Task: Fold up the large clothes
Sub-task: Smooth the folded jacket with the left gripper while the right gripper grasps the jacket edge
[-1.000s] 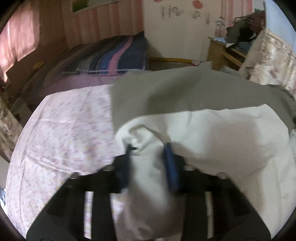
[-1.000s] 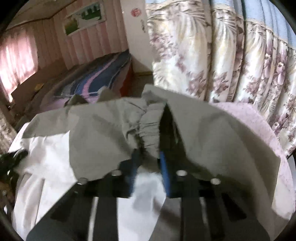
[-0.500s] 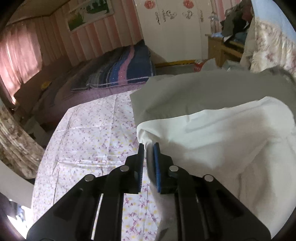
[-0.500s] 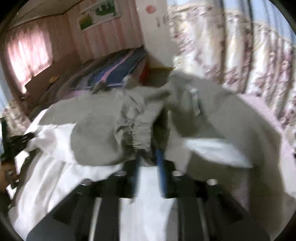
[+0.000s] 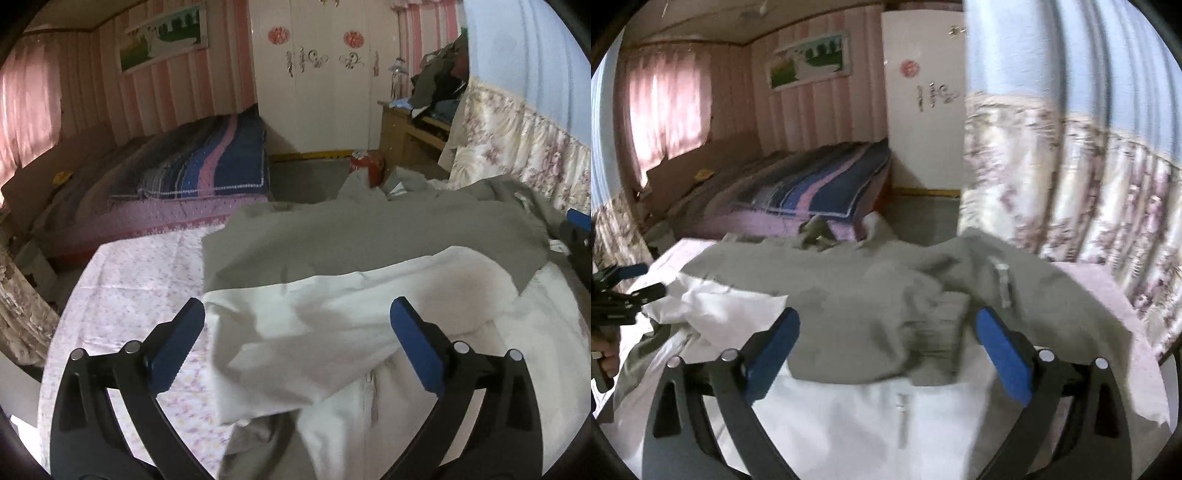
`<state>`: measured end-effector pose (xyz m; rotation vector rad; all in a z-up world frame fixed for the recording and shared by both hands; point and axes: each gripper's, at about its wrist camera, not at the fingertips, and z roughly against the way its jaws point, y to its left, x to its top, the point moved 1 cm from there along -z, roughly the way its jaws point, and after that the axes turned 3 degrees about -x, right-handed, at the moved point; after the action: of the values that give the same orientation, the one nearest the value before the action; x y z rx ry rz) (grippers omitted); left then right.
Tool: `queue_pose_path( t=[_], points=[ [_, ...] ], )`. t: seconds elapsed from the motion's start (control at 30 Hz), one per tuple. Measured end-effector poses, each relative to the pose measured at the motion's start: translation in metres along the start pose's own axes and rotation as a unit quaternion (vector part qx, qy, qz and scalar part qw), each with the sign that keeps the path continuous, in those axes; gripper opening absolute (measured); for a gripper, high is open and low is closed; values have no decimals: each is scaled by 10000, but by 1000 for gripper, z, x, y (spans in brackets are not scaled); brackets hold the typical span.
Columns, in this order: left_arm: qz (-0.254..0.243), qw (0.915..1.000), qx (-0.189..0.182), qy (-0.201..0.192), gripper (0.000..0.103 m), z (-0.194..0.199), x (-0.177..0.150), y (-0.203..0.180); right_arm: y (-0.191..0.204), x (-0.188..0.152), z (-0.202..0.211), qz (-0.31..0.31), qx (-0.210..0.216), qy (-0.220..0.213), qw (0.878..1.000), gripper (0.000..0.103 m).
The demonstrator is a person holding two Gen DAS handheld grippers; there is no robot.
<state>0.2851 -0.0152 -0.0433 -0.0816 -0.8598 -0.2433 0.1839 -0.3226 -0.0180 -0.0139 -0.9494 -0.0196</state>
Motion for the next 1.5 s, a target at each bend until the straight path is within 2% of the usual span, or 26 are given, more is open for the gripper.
queue_pose_path(
  t=[0.1,0.17,0.2,0.27,0.33,0.4,0.47,0.57,0.6,0.7,0.83,0.93,1.0,1.07,1.17,1.23,1.37,1.5],
  points=[
    [71,9995,61,292,99,-28,-7,-2,10,-9,-33,114,-137,498,9986,97],
    [83,9981,82,609,97,-45,-16,1,4,-18,-56,143,-425,927,9947,97],
    [102,9970,130,761,89,-53,-21,3,1,-21,-61,102,-455,1025,9936,97],
    [298,9953,34,923,85,-59,-26,14,-19,-25,-70,-241,-607,1242,9901,98],
    [335,9947,86,968,80,-58,-28,21,-42,-30,-74,-750,-387,1409,9864,98],
    [208,9949,123,978,80,-58,-29,19,-46,-30,-67,-797,-313,1288,9880,98],
    [144,9965,169,807,83,-49,-30,16,-46,-30,-48,-657,-320,1020,9921,98],
    [273,9989,84,361,100,-20,-33,17,-50,-33,-9,-577,-263,679,9957,98],
    [338,9994,49,101,100,-1,-36,19,-55,-35,6,-570,-272,578,9963,98],
    [407,9988,-21,-279,100,36,-44,21,-71,-47,58,-568,-390,248,9973,98],
    [360,9939,161,-1026,100,91,-65,29,-109,-78,124,-605,-924,5,9939,100],
    [243,9879,488,-1451,100,117,-82,31,-132,-107,155,-515,-1476,81,9877,101],
    [261,9871,521,-1488,100,125,-87,29,-146,-126,168,-368,-1903,177,9809,101],
    [285,9889,582,-1336,100,129,-88,29,-155,-135,175,-364,-2016,158,9787,101],
    [311,9911,545,-1172,100,135,-96,26,-157,-149,187,-404,-1994,144,9790,101],
    [321,9899,469,-1295,100,146,-106,27,-153,-157,194,-233,-2005,131,9793,101],
    [275,9875,588,-1439,100,155,-115,24,-143,-168,191,318,-2118,334,9762,101],
    [158,9851,647,-1585,100,166,-115,17,-146,-172,178,331,-2104,523,9756,101]
  ],
)
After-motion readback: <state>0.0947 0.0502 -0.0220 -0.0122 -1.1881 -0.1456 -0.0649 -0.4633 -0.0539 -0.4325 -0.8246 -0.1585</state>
